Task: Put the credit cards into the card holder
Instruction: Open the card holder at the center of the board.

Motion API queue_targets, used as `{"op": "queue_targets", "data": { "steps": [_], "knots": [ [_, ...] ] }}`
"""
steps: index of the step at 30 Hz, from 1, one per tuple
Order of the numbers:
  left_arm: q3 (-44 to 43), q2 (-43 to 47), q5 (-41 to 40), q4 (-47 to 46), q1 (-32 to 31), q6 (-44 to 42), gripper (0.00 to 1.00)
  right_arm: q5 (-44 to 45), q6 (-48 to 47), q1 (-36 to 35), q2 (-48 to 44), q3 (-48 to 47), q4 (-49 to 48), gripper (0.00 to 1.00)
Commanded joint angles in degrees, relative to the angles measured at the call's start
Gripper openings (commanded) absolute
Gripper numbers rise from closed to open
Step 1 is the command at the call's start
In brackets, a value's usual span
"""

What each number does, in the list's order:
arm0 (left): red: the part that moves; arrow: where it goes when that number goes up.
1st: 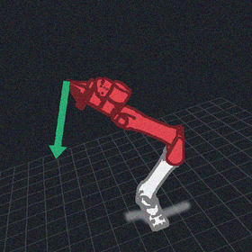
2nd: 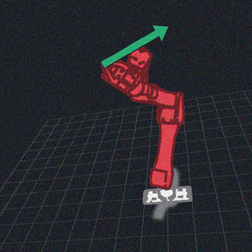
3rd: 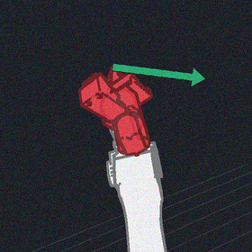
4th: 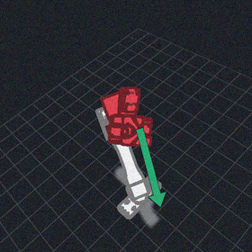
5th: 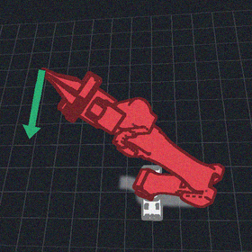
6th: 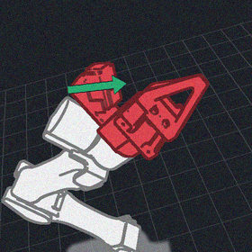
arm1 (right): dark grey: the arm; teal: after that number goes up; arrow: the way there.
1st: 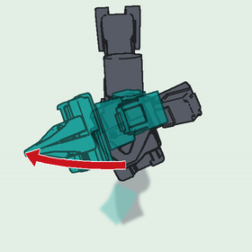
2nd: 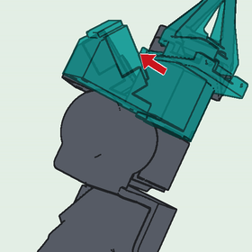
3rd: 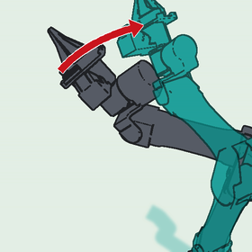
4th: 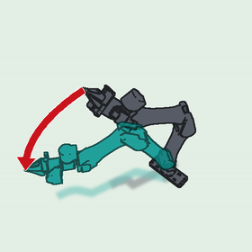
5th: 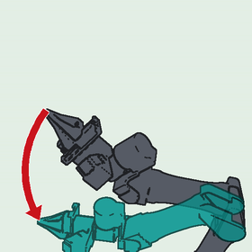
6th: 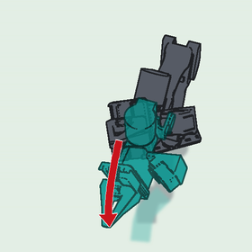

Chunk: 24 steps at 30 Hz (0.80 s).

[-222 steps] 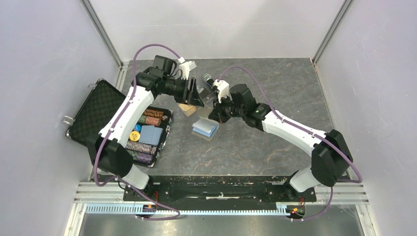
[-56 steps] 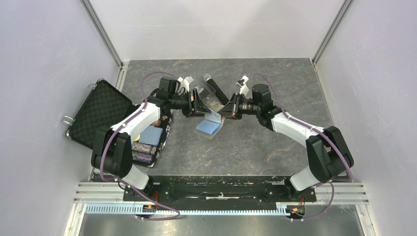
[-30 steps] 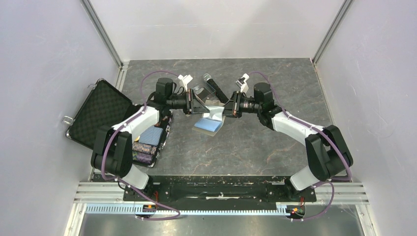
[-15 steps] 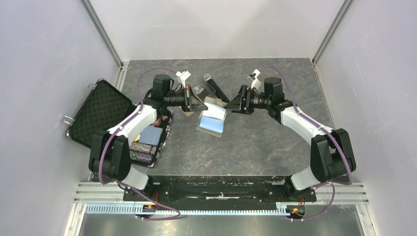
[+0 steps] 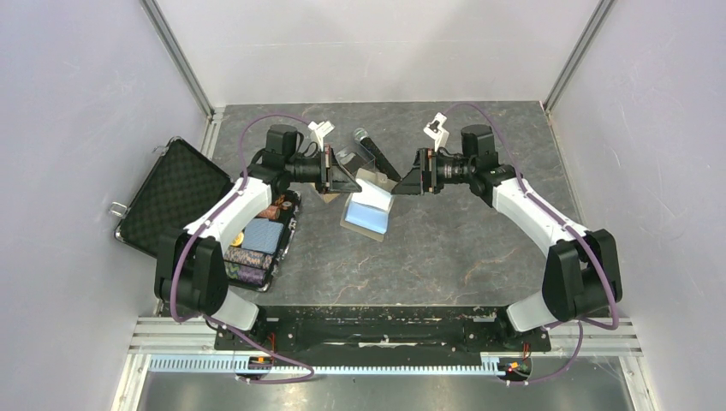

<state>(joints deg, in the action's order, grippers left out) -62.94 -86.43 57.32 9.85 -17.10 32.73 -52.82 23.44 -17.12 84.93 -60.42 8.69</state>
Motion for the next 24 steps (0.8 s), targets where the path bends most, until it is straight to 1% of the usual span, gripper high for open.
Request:
{"op": "queue_targets", "data": {
  "steps": [1, 3, 7, 10, 17, 19, 20, 21, 22, 23, 24],
  "knots": [
    [-1.9, 1.6, 2.9, 0.8, 0.1, -2.5, 0.02, -4.9, -4.1, 0.1, -1.1, -3.7, -0.3, 0.86],
    [-1.8, 1.7, 3.0, 0.9, 0.1, -2.5, 0.02, -5.3, -3.9, 0.1, -1.2, -3.6, -0.9, 0.87],
    [-1.8, 1.5, 3.5, 0.9, 0.0, -2.4, 0.02, -6.5, -0.6, 0.1, -1.4, -1.7, -5.6, 0.88],
    [-1.8, 1.4, 3.8, 0.9, -0.5, -2.4, 0.02, -5.8, -0.4, -0.6, -0.9, -1.4, -6.2, 0.88],
    [-1.7, 1.1, 4.1, 1.0, -1.3, -2.4, 0.04, -5.2, -1.4, -5.4, 2.7, -4.3, -6.2, 0.88],
    [-1.7, 1.2, 3.9, 1.0, -1.4, -2.2, 0.07, -5.3, -1.7, -6.7, 3.8, -5.0, -6.2, 0.84],
    [-1.7, 1.2, 3.9, 1.0, -1.5, -2.2, 0.08, -5.5, -1.9, -7.1, 4.3, -5.5, -6.2, 0.80],
    [-1.7, 1.3, 3.6, 1.0, -1.5, -2.2, 0.10, -5.8, -2.1, -7.7, 4.6, -5.9, -6.2, 0.71],
    [-1.6, 1.4, 3.4, 1.0, -1.5, -2.2, 0.14, -6.0, -2.2, -8.0, 5.2, -6.3, -5.9, 0.57],
    [-1.6, 1.6, 3.3, 0.9, -1.5, -2.3, 0.18, -6.1, -2.2, -8.0, 5.6, -6.5, -5.9, 0.46],
    [-1.5, 1.8, 2.6, 1.0, -1.5, -2.3, 0.25, -6.0, -1.9, -8.0, 5.8, -6.6, -5.9, 0.27]
  ]
}}
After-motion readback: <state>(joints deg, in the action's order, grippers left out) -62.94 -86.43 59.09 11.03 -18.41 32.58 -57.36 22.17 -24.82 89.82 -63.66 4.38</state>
